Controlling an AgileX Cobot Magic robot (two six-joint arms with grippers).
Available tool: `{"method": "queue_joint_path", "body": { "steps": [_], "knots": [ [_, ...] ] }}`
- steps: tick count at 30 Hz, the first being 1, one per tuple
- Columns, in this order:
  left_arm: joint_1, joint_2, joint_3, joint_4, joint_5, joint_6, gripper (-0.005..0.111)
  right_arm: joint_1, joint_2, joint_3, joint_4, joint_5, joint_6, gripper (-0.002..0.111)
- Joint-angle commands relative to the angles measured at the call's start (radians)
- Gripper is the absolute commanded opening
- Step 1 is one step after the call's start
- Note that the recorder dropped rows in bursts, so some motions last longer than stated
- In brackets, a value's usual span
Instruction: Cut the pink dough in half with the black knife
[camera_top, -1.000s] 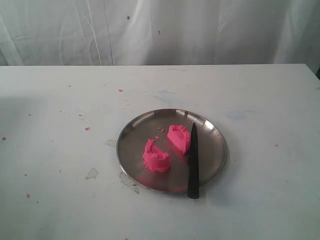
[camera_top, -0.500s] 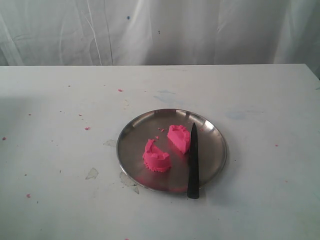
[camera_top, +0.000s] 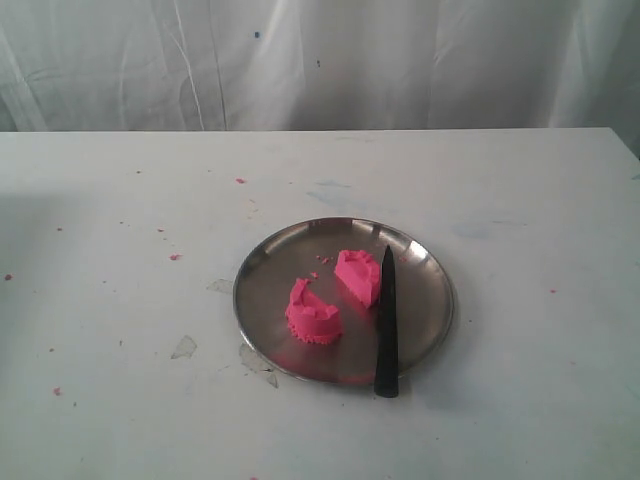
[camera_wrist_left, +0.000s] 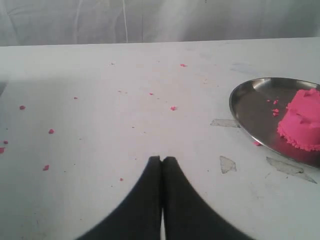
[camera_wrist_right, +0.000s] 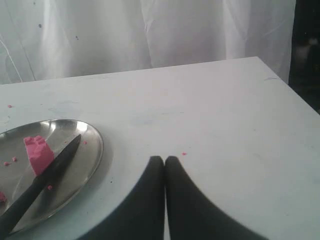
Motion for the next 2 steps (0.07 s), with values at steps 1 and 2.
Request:
{"method": "queue_joint_path", "body": {
  "steps": [1, 2],
  "knots": [
    [-0.001, -0.005, 0.004, -0.002, 0.0, -0.006, 0.0, -0.005, -0.006, 0.006, -0.003, -0.016, 0.005, 0.0],
    [-0.001, -0.005, 0.004, -0.002, 0.0, -0.003, 0.0, -0.005, -0.006, 0.006, -0.003, -0.016, 0.005, 0.0]
  ]
}}
